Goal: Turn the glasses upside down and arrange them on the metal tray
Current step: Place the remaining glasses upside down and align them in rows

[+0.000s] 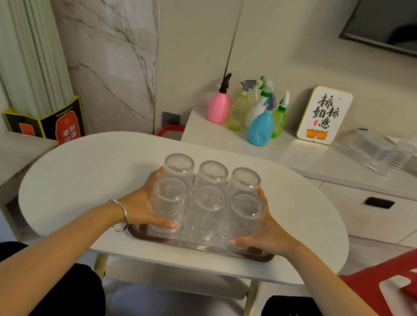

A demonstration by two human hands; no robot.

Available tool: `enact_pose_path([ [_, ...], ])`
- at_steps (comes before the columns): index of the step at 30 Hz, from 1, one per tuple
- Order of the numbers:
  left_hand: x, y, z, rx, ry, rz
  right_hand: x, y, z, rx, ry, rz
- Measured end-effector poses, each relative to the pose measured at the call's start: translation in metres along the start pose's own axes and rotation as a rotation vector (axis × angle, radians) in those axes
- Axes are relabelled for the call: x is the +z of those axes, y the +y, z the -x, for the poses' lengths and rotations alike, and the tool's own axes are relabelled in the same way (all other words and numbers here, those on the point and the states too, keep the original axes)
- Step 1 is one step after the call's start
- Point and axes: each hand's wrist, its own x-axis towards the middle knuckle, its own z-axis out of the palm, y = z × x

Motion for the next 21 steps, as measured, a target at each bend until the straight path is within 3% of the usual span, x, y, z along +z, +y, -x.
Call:
enact_pose_path([
  [13,-0.002,0.004,0.002,-0.015,-0.017,0.017,-0.002,-0.002,0.001,0.036,-0.025,0.063],
  [17,-0.012,0.016,0.005,-0.011,-0.007,0.057,-0.01,-0.007,0.004,0.07,0.048,0.069],
  [21,-0.025,0.054,0.004,0.143,0.155,-0.116,-0.019,-0.034,0.004,-0.082,0.13,0.357],
])
